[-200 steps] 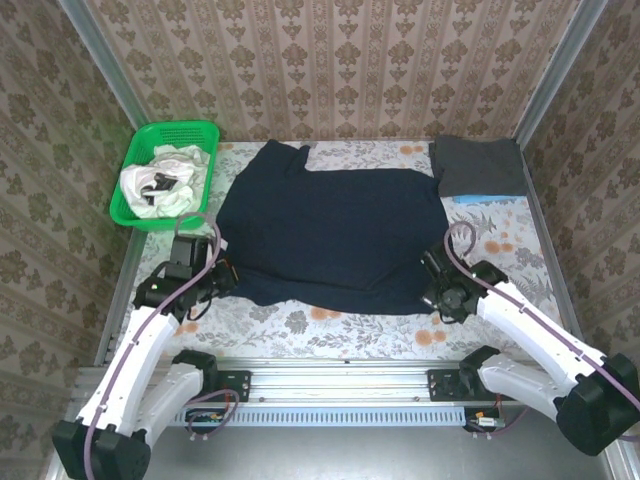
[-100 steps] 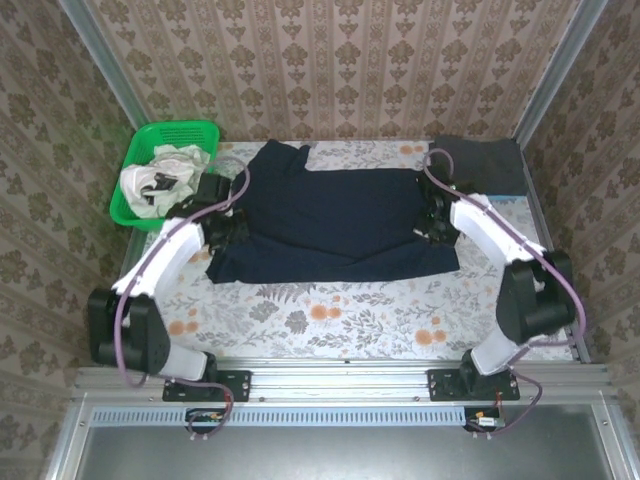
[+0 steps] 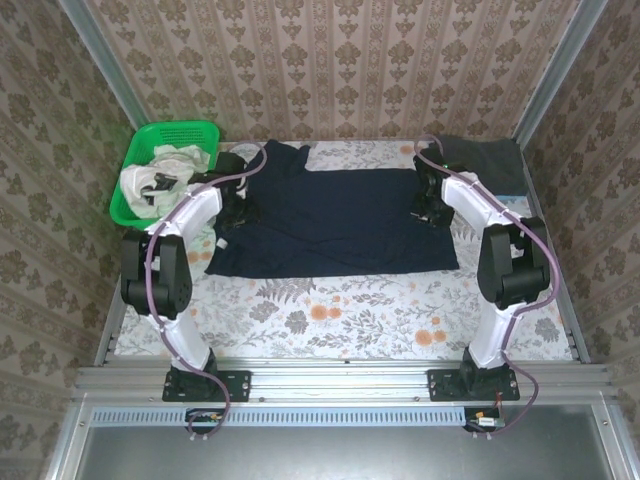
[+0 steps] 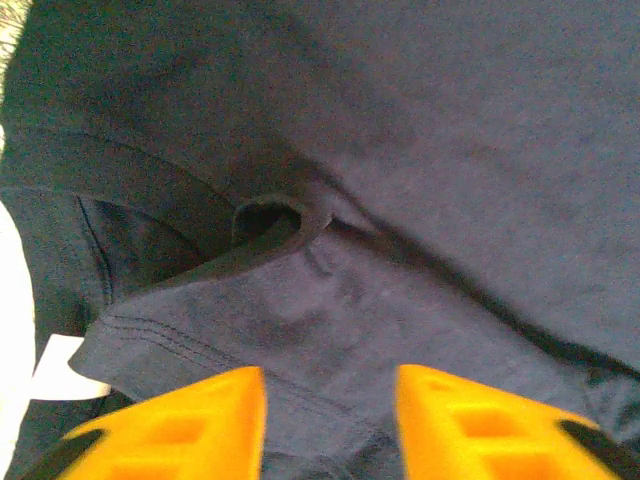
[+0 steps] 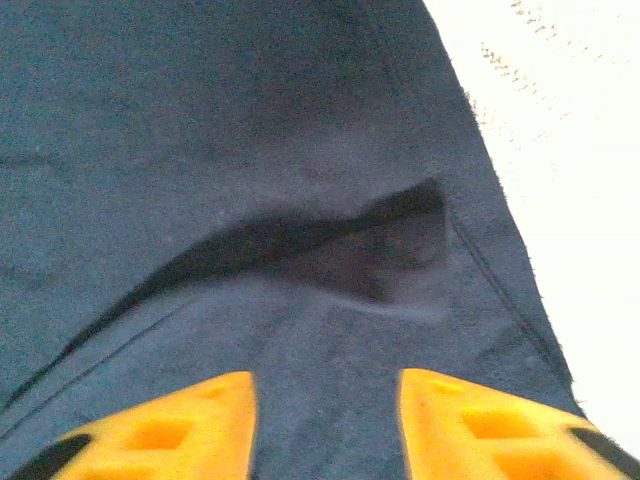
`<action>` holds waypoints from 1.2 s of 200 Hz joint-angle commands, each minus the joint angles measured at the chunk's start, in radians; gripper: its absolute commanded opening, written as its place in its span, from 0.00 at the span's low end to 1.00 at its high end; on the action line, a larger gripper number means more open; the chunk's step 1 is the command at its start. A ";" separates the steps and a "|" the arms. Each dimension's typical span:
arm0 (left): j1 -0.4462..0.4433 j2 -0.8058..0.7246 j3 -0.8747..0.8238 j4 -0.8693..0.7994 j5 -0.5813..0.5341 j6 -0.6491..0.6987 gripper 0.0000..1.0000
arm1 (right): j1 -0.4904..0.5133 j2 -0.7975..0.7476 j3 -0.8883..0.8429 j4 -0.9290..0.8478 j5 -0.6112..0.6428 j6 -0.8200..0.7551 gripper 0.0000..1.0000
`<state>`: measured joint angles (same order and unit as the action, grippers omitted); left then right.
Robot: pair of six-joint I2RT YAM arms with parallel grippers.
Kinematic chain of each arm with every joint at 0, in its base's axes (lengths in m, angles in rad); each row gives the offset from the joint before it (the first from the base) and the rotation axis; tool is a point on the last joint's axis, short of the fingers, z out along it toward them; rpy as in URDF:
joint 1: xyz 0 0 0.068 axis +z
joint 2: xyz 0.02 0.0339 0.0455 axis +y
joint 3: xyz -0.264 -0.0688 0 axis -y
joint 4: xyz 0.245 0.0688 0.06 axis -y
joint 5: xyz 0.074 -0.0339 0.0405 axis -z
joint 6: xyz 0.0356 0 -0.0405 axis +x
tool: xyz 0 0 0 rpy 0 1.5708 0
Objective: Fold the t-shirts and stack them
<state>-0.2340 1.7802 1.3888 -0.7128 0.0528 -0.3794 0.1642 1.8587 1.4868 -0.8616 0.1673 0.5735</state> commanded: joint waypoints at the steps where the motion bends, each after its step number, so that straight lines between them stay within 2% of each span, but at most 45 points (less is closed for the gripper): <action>1: 0.003 -0.147 -0.005 -0.016 0.019 0.031 0.55 | 0.021 -0.139 -0.036 0.021 0.087 -0.064 0.69; 26: 0.005 -0.301 -0.076 0.001 0.020 0.030 0.68 | 0.044 -0.305 -0.171 0.122 0.113 -0.099 0.79; 54: 0.008 -0.484 -0.206 0.033 0.032 0.013 0.73 | 0.083 -0.494 -0.364 0.272 0.016 -0.096 0.76; 70: 0.010 -0.571 -0.329 0.055 0.011 -0.021 0.75 | 0.119 -0.534 -0.462 0.320 -0.033 -0.068 0.76; 92: 0.028 -0.616 -0.491 0.085 0.008 -0.075 0.76 | 0.145 -0.484 -0.523 0.356 -0.042 -0.046 0.75; 116: 0.054 -0.589 -0.588 0.133 0.024 -0.103 0.76 | 0.146 -0.366 -0.492 0.301 -0.016 -0.044 0.72; 181: 0.143 -0.411 -0.594 0.237 0.040 -0.065 0.76 | 0.138 -0.187 -0.413 0.277 0.016 -0.040 0.71; 217: 0.153 -0.257 -0.591 0.283 0.088 -0.069 0.63 | 0.110 -0.118 -0.430 0.259 -0.008 0.041 0.70; 225: 0.154 -0.241 -0.592 0.280 0.087 -0.072 0.55 | 0.107 -0.122 -0.438 0.254 -0.005 0.051 0.71; 240: 0.155 -0.244 -0.598 0.264 0.078 -0.073 0.33 | 0.095 -0.136 -0.459 0.261 -0.005 0.070 0.71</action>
<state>-0.0879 1.5303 0.7868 -0.4519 0.1051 -0.4530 0.2749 1.7336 1.0504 -0.5686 0.1532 0.5850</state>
